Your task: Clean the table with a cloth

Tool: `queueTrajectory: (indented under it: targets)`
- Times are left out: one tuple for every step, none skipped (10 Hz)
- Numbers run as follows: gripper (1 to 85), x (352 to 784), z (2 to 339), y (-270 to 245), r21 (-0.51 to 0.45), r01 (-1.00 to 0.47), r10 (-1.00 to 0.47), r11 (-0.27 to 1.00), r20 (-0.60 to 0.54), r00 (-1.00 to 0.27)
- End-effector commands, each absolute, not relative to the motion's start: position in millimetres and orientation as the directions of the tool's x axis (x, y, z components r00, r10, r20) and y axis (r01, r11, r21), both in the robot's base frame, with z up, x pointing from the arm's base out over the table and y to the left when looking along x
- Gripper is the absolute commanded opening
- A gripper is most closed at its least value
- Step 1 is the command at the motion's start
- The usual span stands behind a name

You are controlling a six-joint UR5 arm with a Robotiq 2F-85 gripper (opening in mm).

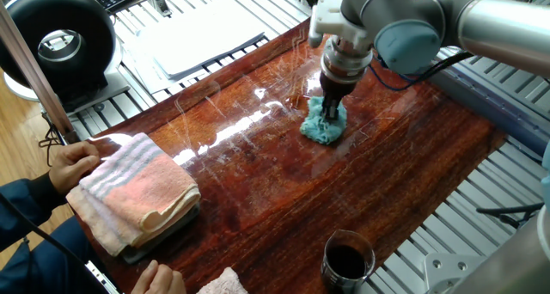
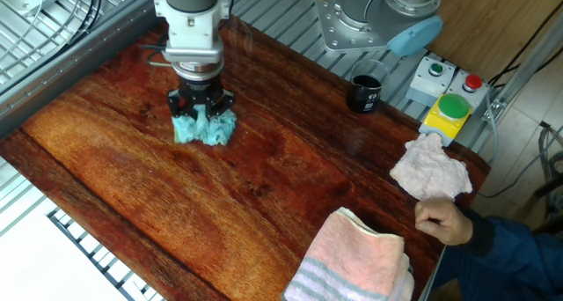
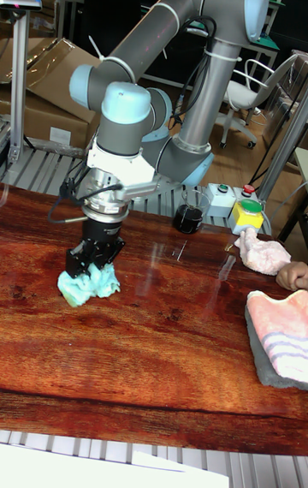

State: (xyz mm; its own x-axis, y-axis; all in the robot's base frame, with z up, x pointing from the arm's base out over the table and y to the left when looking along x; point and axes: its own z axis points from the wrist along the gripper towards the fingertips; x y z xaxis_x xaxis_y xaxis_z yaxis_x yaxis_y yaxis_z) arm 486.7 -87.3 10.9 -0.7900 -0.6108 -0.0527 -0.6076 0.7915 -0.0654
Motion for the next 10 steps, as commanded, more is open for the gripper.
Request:
queueTrajectory:
  targets:
    - [1.0, 477.5, 12.2, -99.0, -0.073, -0.431, -0.433, 0.899, -0.018, -0.901]
    - [1.0, 479.5, 12.3, -98.9, -0.076, -0.425, -0.428, 0.902, -0.026, -0.903]
    - [1.0, 483.9, 12.6, -99.7, -0.086, -0.417, -0.421, 0.905, -0.040, -0.906]
    - [1.0, 487.9, 12.9, -98.9, -0.089, -0.415, -0.420, 0.906, -0.056, -0.906]
    - [1.0, 492.2, 13.2, -96.9, -0.090, -0.424, -0.430, 0.901, -0.073, -0.900]
    - [1.0, 500.5, 14.1, -94.9, -0.099, -0.439, -0.448, 0.893, -0.103, -0.888]
    - [1.0, 512.7, 15.4, -92.0, -0.114, -0.460, -0.473, 0.881, -0.145, -0.869]
    - [1.0, 530.0, 16.2, -89.3, -0.139, -0.483, -0.502, 0.864, -0.199, -0.842]
    - [1.0, 543.7, 18.1, -83.1, -0.148, -0.494, -0.515, 0.857, -0.246, -0.821]
    - [1.0, 547.5, 17.4, -78.2, -0.136, -0.502, -0.520, 0.854, -0.264, -0.812]
